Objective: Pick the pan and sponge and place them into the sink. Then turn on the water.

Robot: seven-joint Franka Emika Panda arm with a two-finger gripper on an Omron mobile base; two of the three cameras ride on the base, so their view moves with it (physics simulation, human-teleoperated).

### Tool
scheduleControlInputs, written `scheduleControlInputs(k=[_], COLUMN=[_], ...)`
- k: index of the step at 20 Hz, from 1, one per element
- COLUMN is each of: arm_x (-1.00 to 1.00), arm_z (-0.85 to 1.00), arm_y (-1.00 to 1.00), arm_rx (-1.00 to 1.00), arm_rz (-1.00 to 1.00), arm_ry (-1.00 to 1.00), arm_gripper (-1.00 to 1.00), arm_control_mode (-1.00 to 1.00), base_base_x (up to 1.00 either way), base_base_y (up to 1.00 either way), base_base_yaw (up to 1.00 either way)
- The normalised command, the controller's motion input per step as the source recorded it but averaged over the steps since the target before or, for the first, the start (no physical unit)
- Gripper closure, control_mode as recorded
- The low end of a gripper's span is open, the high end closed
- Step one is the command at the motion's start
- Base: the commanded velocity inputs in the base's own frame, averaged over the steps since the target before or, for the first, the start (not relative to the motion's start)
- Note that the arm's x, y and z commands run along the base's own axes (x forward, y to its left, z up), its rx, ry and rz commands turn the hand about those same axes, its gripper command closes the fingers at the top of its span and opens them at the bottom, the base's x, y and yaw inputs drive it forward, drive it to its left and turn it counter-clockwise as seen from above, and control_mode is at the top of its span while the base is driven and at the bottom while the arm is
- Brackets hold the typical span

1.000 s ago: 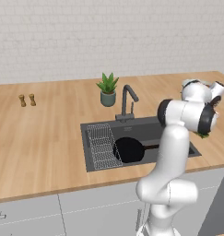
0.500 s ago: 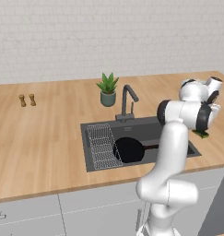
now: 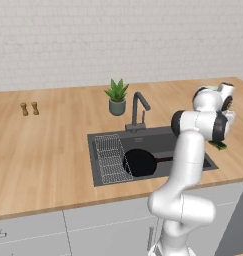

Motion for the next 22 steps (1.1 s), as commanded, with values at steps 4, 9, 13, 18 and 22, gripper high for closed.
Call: scheduleControlInputs(k=[4,9,13,18,22], arm_x=[-0.44,-0.57,-0.55,-0.35,0.0], arm_z=[-0.09,0.0,0.09,0.3,0.19], arm_y=[-0.14,-0.05,0.0,0.0,-0.03], arm_rx=[-0.06,0.01,0.1,0.16,0.26], arm_rz=[0.29,0.05,0.0,-0.02,-0.09], arm_ry=[0.03,0.0,0.0,0.0,0.0], arm_gripper=[-1.0,-1.0,-1.0,-1.0,-1.0], arm_control_mode=[-1.0,-1.0,-1.0,-1.0,-1.0], base_base_x=[0.0,0.0,0.0,0.0,0.0], base_base_y=[0.0,0.0,0.0,0.0,0.0], base_base_yaw=[0.0,0.0,0.0,0.0,0.0])
